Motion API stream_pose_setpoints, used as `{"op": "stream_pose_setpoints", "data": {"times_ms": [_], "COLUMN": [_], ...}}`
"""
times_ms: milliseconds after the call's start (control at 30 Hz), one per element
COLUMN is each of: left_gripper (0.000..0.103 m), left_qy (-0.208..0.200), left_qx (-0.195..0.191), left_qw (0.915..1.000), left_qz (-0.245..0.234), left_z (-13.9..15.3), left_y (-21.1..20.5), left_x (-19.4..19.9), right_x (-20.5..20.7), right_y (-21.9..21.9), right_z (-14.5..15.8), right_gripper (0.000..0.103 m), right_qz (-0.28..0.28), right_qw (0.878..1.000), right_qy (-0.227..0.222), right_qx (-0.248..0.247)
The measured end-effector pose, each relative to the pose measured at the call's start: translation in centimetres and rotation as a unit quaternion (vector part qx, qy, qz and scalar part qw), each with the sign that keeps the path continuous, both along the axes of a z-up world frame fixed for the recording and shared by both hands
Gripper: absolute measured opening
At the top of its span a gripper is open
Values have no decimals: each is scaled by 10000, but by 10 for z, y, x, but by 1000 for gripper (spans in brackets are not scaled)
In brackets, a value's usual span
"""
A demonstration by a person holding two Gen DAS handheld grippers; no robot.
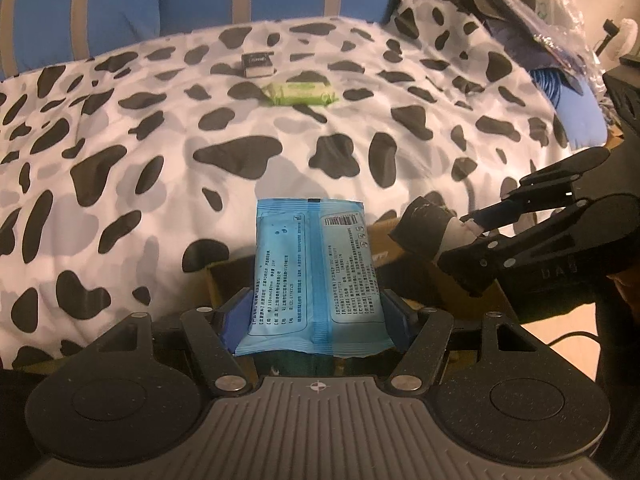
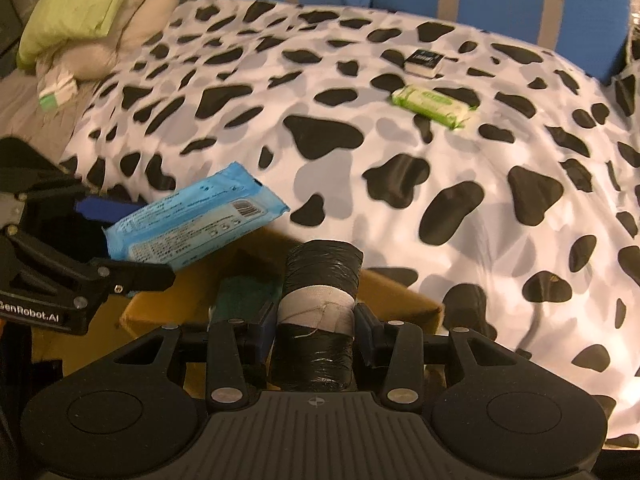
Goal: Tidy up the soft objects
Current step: 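Carry the blue packet and black roll over the cardboard box, then open the left gripper to drop the blue packet while the right releases the roll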
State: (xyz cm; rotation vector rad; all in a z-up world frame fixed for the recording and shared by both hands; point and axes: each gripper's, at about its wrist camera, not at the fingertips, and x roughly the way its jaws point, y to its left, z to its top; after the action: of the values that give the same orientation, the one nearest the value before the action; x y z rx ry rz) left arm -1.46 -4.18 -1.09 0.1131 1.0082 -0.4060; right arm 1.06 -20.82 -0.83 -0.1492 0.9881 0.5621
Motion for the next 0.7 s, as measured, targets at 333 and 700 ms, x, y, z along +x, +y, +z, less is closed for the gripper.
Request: {"op": "stream_pose_setpoints", "data": {"times_ms": [333, 700], "left_gripper": [67, 83], "left_qy": [282, 750], "left_qx": [78, 245], "left_qw": [9996, 9969], "left_qz": [-6, -69], "left_z": [-6, -21], "left_y": [0, -4], "left_x": [2, 8], "right_x": [-1, -2], "right_y": [8, 16], "right_z": [-11, -19], "right_gripper": [45, 81], "right_qz": [244, 431], "right_qw": [9991, 9972], "right_qy": [266, 393], "right_qx": [-217, -472]}}
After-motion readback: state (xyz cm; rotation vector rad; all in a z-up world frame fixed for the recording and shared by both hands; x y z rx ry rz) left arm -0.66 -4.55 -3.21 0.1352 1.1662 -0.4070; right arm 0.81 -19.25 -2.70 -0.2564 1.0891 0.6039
